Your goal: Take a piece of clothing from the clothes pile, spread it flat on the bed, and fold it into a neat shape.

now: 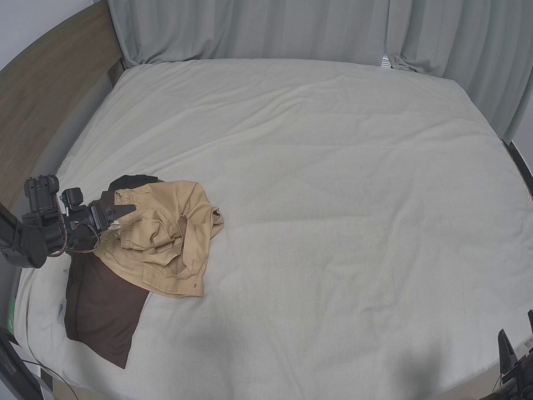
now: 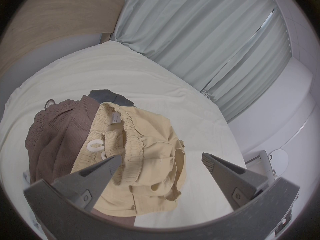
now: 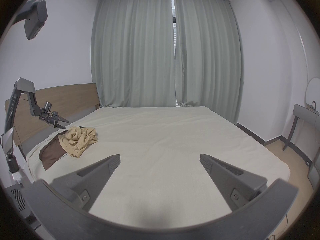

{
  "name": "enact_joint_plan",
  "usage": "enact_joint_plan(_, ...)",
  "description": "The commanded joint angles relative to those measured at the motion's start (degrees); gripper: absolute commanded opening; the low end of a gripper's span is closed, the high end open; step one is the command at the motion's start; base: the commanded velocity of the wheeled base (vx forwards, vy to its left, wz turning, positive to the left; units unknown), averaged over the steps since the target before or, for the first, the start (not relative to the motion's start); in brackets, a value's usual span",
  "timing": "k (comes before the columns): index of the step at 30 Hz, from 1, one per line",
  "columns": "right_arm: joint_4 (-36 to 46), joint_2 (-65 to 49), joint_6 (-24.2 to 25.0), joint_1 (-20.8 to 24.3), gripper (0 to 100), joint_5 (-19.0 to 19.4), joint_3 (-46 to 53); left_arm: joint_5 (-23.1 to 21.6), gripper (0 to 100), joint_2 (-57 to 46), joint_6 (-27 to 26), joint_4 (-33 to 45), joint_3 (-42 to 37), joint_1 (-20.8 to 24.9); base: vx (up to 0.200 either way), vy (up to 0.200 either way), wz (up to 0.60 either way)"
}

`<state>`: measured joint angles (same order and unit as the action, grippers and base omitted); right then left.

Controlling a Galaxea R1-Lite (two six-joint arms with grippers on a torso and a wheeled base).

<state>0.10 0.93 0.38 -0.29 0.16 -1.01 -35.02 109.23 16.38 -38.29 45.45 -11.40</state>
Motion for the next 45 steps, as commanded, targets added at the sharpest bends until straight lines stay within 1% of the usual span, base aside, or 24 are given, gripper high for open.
enact_joint_plan(1,0.0,-0.7,0.0,0.0,100,0.0,0.9,0.0,100,3.4,0.1,-0.6,1.8,-0.5,0.000,0.000,0.00)
enact_joint_plan(7,0.0,-0.7,0.1,0.0,100,0.0,0.9,-0.5,100,6.2,0.0,-1.5,3.1,-1.1,0.000,0.000,0.00)
enact_joint_plan(9,0.0,-0.7,0.0,-0.1,100,0.0,0.9,-1.6,100,7.4,0.1,-1.6,4.1,-1.2,0.000,0.000,0.00)
enact_joint_plan(13,0.0,-0.7,0.1,0.0,100,0.0,0.9,-2.1,100,8.5,0.1,-1.7,4.8,-1.0,0.000,0.000,0.00)
enact_joint_plan(18,0.0,-0.7,0.1,0.0,100,0.0,0.9,-3.8,100,9.8,0.3,-2.1,6.0,-0.3,0.000,0.000,0.00)
enact_joint_plan(26,0.0,-0.7,0.1,0.0,100,0.0,0.9,-6.2,100,8.7,1.7,-2.1,5.4,1.8,0.000,0.000,0.00)
enact_joint_plan(29,0.0,-0.7,0.1,-0.1,100,0.0,0.9,-7.0,100,7.2,1.9,-2.1,5.1,1.9,0.000,0.000,0.00)
enact_joint_plan(30,0.0,-0.7,0.1,-0.1,100,0.0,0.9,-8.5,100,6.3,2.2,-2.1,4.7,1.9,0.000,0.000,0.00)
enact_joint_plan(32,0.0,-0.7,0.0,-0.1,100,0.0,0.9,-10.1,100,5.5,2.5,-2.1,4.4,1.8,0.000,0.000,0.00)
enact_joint_plan(34,0.0,-0.7,0.0,-0.1,100,0.0,0.9,-10.7,100,5.2,2.6,-2.1,4.3,1.8,0.000,0.000,0.00)
enact_joint_plan(40,0.0,-0.7,0.0,-0.1,100,0.0,0.9,-10.9,100,5.9,2.4,-2.8,4.4,2.5,0.000,0.000,0.00)
enact_joint_plan(45,0.0,-0.7,0.1,-0.1,100,0.0,0.9,-10.9,100,8.5,2.8,-6.1,4.4,3.7,0.000,0.000,0.00)
